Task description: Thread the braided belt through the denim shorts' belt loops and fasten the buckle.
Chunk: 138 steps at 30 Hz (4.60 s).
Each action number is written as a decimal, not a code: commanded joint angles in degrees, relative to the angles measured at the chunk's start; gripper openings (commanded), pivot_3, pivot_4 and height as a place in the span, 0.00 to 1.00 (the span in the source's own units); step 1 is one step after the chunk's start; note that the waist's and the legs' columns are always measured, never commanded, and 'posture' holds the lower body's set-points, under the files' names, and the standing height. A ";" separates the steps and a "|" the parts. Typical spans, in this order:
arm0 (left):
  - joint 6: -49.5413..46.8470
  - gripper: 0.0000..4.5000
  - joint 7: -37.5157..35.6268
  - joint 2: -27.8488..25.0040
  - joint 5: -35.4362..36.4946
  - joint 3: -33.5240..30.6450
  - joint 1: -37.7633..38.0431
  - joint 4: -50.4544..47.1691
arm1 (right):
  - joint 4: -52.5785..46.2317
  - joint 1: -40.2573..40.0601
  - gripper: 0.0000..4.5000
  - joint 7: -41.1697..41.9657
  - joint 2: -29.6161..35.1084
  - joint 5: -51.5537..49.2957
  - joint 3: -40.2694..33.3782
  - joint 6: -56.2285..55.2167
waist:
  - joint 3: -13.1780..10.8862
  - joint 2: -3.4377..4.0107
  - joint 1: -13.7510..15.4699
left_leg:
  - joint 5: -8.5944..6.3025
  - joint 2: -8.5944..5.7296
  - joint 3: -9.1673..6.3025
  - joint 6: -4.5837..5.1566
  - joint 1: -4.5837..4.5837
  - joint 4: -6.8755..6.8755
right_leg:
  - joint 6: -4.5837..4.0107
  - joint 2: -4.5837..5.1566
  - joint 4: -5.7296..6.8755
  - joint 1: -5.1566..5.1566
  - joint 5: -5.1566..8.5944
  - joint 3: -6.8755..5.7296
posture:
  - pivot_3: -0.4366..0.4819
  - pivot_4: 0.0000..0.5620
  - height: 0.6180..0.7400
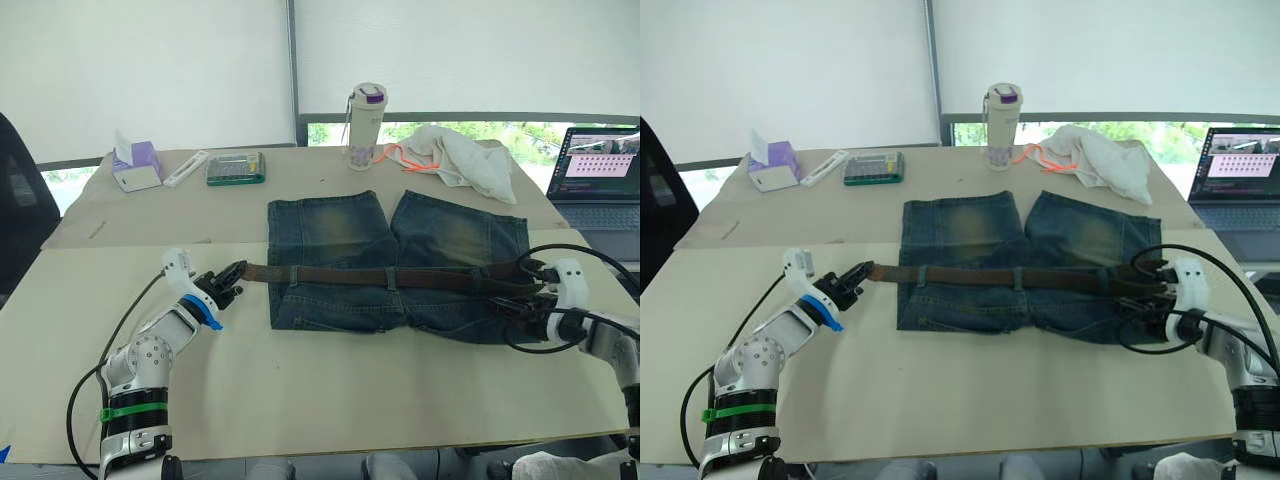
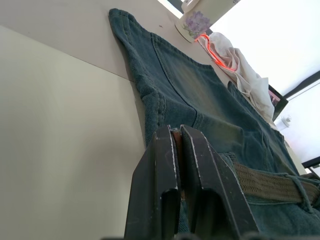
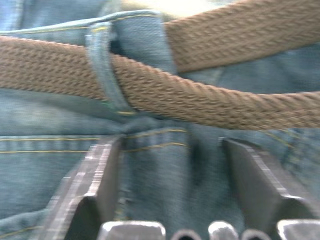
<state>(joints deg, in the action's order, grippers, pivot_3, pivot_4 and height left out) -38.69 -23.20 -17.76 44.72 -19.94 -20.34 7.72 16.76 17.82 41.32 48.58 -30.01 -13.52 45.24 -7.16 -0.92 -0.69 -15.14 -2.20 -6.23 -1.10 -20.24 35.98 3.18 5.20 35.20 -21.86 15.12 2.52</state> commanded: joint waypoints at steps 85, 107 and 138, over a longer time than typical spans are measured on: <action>29.99 0.00 13.25 -18.93 -30.82 -3.90 -11.46 39.19 | 28.85 24.02 0.02 18.72 -1.64 11.96 4.91 -13.30 | 0.36 0.09 -0.56 | -0.02 -0.03 0.25 0.03 0.06 0.08 | 0.07 0.14 0.65 -0.37 -0.12 0.01 | 0.48 0.27 1.00; 35.28 0.99 -1.67 -16.45 -32.73 6.12 -22.57 33.66 | 11.46 13.00 0.02 17.51 -2.07 6.84 -1.38 -6.78 | 0.35 -0.09 0.99 | -0.03 -0.11 0.22 0.02 -0.04 0.19 | 0.06 0.26 0.68 -0.35 -0.13 -0.12 | 0.48 0.27 1.00; -8.21 0.99 -34.59 -5.79 -30.72 21.96 -29.50 34.26 | 3.47 7.27 0.02 8.85 -5.32 3.19 -3.90 -5.10 | 0.38 0.04 -1.56 | -0.17 -0.03 0.29 0.33 -0.03 0.65 | 0.12 0.06 0.88 -0.18 -0.14 -0.06 | 0.48 0.27 1.00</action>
<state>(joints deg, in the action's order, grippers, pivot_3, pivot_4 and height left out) -45.32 -58.43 -23.07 13.86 1.98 -50.72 42.73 22.55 25.10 50.25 43.30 -25.62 -15.95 39.65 -6.78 -0.88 -2.25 -15.31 -2.23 -5.94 -0.78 -20.26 36.63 3.30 5.26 36.07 -22.03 14.98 2.45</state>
